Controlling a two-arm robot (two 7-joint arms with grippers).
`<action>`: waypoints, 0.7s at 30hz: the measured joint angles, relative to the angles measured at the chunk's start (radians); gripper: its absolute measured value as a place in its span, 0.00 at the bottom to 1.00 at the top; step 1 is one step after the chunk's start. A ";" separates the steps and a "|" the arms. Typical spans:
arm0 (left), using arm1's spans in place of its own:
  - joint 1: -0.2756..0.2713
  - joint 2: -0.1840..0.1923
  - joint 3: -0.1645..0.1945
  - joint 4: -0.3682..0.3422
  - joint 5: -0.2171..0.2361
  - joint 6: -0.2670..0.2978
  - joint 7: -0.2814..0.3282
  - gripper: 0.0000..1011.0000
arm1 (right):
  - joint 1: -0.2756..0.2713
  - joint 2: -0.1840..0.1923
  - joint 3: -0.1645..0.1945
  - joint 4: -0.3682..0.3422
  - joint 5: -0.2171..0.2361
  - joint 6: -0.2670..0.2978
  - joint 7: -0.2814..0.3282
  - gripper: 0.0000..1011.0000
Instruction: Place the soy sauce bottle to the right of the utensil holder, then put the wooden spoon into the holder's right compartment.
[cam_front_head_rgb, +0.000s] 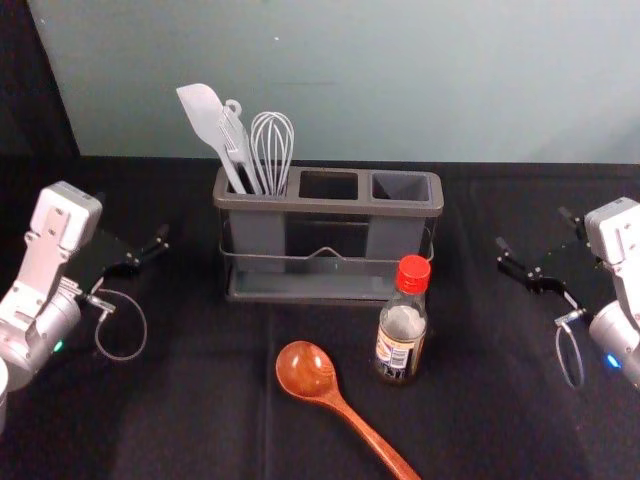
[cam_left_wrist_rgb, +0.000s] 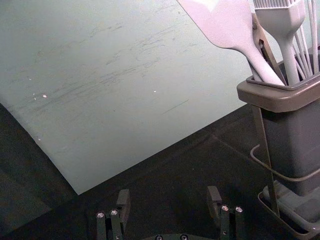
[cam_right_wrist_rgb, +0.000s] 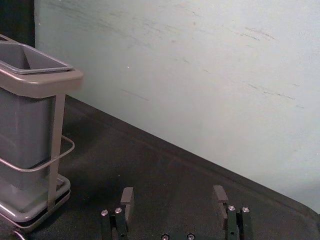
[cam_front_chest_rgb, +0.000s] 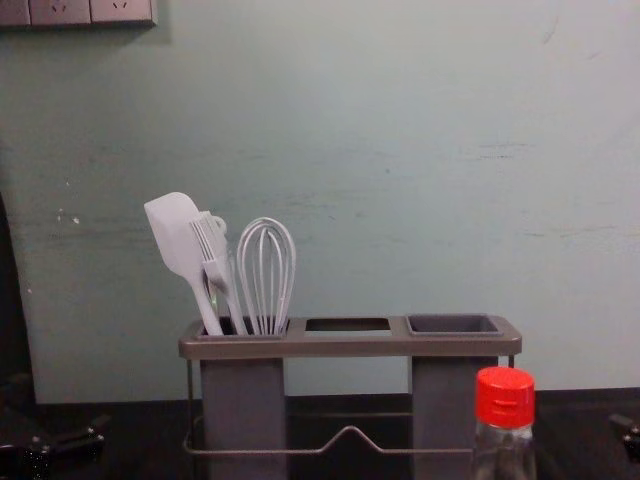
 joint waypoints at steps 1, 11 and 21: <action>0.000 0.000 0.000 0.000 0.000 0.000 0.000 0.99 | 0.000 0.000 0.000 0.000 0.000 0.000 0.000 0.99; 0.000 0.000 0.000 0.000 0.000 0.000 0.000 0.99 | 0.000 0.000 0.000 0.000 0.000 0.000 0.000 0.99; 0.000 0.000 0.000 0.000 0.000 0.000 0.000 0.99 | 0.000 0.000 0.000 0.000 0.000 0.000 0.000 0.99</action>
